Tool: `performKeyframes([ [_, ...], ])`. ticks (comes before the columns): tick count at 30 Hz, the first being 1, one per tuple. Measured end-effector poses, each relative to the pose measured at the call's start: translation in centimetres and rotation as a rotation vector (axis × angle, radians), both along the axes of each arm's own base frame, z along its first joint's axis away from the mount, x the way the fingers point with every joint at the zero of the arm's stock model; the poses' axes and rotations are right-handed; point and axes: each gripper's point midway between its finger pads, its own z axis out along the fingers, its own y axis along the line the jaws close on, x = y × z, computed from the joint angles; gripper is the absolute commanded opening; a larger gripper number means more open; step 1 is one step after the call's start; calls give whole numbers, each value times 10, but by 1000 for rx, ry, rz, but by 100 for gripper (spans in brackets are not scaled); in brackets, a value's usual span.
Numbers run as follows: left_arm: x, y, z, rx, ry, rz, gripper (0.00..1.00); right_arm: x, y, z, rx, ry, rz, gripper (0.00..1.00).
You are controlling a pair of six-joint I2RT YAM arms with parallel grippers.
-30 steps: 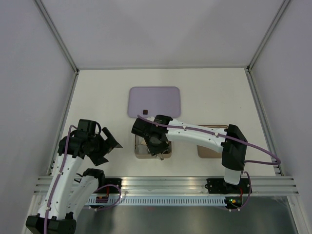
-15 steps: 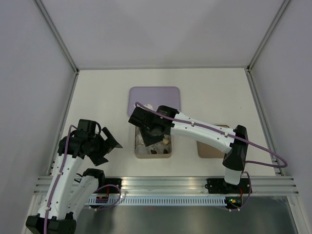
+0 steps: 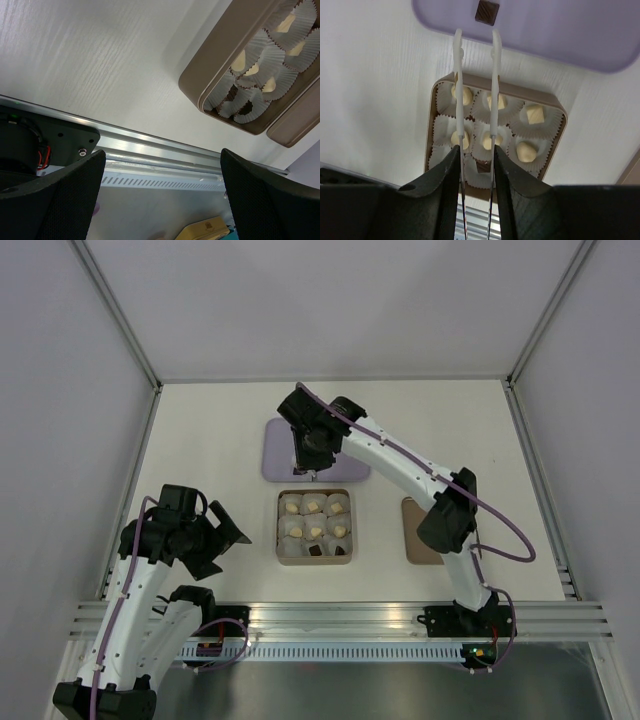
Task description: Pack the chocolate
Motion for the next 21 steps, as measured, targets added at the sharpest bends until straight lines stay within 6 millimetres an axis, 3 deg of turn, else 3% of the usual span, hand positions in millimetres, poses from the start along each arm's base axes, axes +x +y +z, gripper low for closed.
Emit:
performKeyframes([
  [9,0,0,-1,1,5,-1,99,28,20,-51,-44,47,-12,41],
  [21,0,0,0,-2,5,-3,99,47,14,-64,-56,39,-59,42],
])
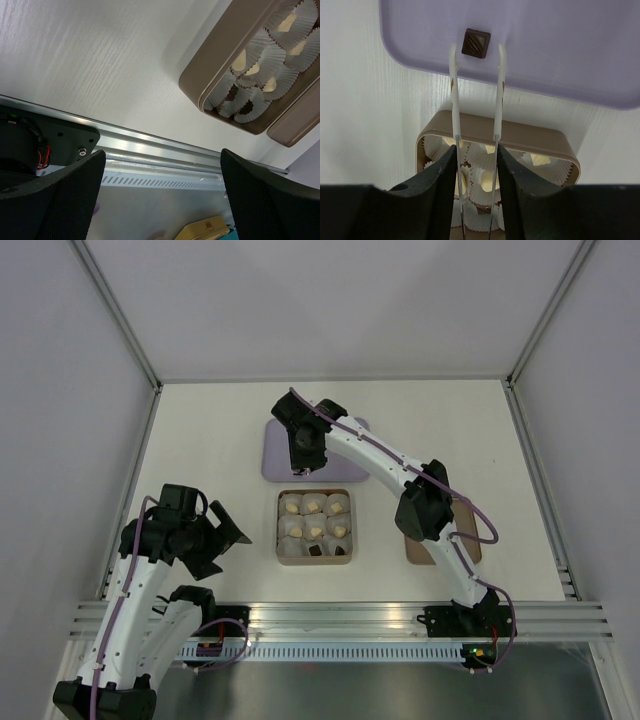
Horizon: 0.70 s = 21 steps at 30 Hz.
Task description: Pack the chocolate
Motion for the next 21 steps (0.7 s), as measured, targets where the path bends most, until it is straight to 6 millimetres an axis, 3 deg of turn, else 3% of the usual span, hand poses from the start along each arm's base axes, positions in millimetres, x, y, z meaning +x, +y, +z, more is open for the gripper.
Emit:
performKeyframes([
  [10,0,0,0,-1,0,0,100,3,4,-29,-32,26,8,42],
  [19,0,0,-1,-1,3,0,100,4,4,-30,-38,23,10,35],
  [21,0,0,-1,0,3,0,100,4,4,-30,-37,22,10,29],
])
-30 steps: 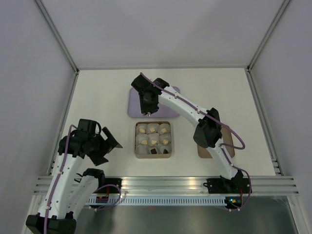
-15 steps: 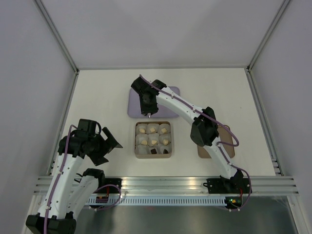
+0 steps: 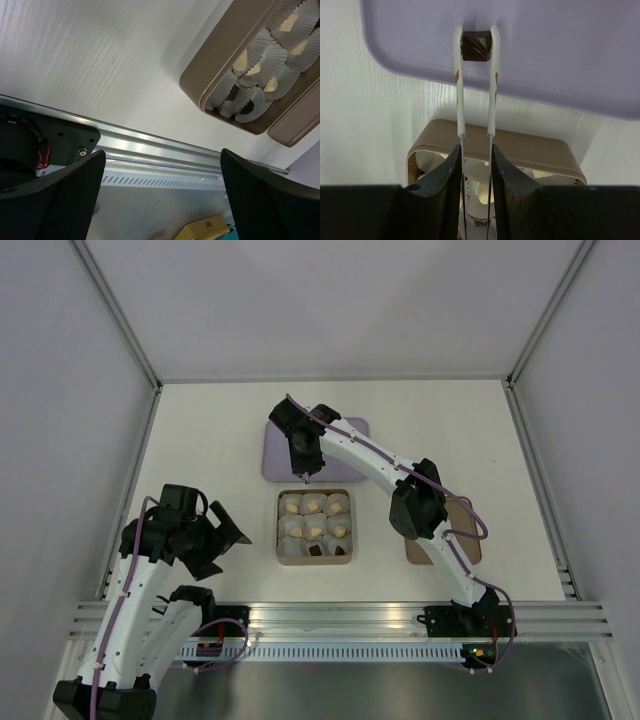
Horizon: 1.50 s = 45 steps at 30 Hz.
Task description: Pack the chocolate
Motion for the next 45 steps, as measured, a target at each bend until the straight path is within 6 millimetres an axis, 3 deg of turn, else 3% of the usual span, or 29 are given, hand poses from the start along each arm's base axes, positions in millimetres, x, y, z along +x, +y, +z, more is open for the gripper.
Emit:
performKeyframes([
  [8,0,0,-1,0,2,0,100,3,-2,0,-14,-18,17,8],
  [13,0,0,0,-3,2,-1,100,7,-6,11,-26,-56,44,6],
  [16,0,-1,0,-3,3,-1,100,6,-9,32,-9,-96,64,6],
  [21,0,-1,-1,-3,6,-1,100,-6,-21,88,39,-173,102,6],
  [24,0,-1,-1,-3,7,-2,100,-28,-25,117,68,-206,141,6],
  [27,0,-1,-1,-3,7,-2,100,-62,-24,132,83,-215,208,6],
  [30,0,-1,-1,-3,8,-2,100,-114,-16,129,93,-182,327,5],
  [35,0,-1,-1,-4,9,-2,100,-183,-8,98,61,-78,497,5],
  [40,-1,-3,0,-16,10,-7,100,-204,-16,72,13,-12,541,5],
  [45,-1,-4,0,-20,9,-9,100,-207,-15,69,12,-3,549,4],
])
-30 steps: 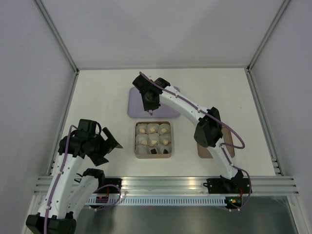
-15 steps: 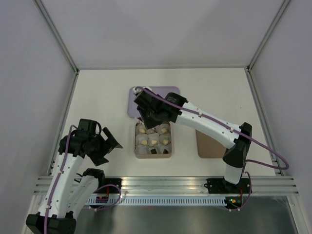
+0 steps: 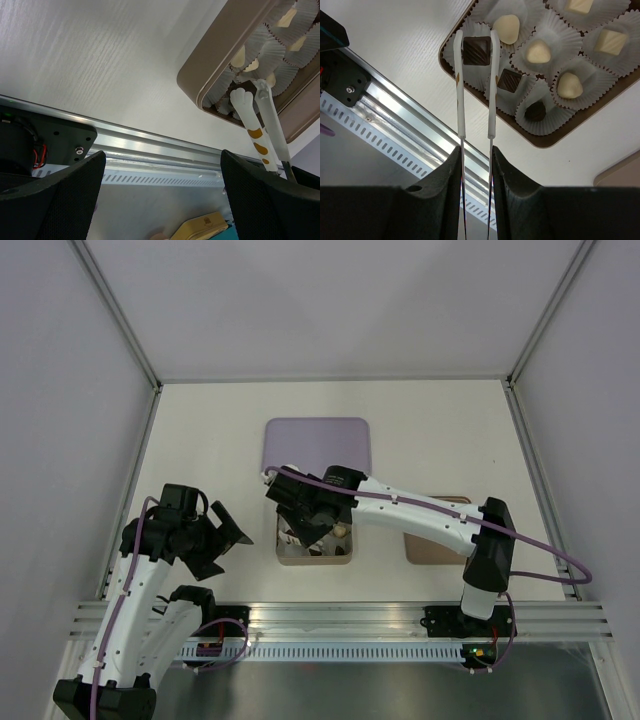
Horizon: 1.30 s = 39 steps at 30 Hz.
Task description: Pack the chocolate
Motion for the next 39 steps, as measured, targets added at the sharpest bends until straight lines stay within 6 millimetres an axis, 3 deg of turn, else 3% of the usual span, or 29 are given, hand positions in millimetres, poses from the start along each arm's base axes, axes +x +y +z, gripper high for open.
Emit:
performKeyframes([
  [11,0,0,0,-2,-2,-1,100,-14,8,-20,-36,55,38,5],
  [39,-1,0,4,-7,-32,-1,100,-11,7,-41,-87,67,-9,10],
])
